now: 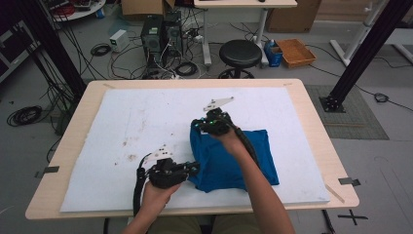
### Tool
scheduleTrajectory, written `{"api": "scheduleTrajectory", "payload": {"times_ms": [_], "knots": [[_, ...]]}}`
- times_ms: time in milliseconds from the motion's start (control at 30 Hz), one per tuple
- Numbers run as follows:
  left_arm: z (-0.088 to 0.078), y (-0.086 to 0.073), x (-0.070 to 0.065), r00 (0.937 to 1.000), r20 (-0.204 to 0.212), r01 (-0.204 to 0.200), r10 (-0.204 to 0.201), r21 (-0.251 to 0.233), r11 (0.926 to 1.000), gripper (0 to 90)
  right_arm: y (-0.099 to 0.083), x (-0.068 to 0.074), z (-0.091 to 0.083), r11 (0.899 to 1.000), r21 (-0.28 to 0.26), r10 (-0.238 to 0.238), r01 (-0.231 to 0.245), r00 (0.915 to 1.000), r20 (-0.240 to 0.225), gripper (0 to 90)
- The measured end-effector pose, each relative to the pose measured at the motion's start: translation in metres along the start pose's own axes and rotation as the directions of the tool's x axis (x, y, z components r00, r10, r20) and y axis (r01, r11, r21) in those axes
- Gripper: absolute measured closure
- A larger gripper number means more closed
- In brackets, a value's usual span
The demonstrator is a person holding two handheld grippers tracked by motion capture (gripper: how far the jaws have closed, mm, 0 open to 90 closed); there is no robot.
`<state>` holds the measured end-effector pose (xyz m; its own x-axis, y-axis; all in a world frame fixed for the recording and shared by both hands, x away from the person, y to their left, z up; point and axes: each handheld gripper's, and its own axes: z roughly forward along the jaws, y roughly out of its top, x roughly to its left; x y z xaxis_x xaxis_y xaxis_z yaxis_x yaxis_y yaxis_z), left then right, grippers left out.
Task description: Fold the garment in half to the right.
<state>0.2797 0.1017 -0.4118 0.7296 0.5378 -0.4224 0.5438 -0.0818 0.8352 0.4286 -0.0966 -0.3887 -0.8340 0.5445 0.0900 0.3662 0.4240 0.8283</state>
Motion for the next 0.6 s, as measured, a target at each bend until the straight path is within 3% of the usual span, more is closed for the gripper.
{"api": "scheduleTrajectory", "payload": {"times_ms": [233,433,600], "knots": [[0.030,0.024,-0.012,0.9989,0.045,-0.011,0.010,0.018,0.9998,83.3,-0.020,-0.026,-0.037,0.996,-0.049,0.072,-0.070,0.9958,0.056,87.3],[0.065,0.033,-0.018,0.9978,0.067,-0.001,-0.005,0.080,0.9968,83.3,-0.041,-0.042,-0.057,0.991,-0.066,0.122,-0.116,0.9874,0.101,87.3],[0.097,0.039,-0.029,0.9965,0.083,-0.020,0.009,0.130,0.9913,83.4,-0.057,-0.054,-0.076,0.987,-0.072,0.153,-0.143,0.9760,0.155,87.3]]}}
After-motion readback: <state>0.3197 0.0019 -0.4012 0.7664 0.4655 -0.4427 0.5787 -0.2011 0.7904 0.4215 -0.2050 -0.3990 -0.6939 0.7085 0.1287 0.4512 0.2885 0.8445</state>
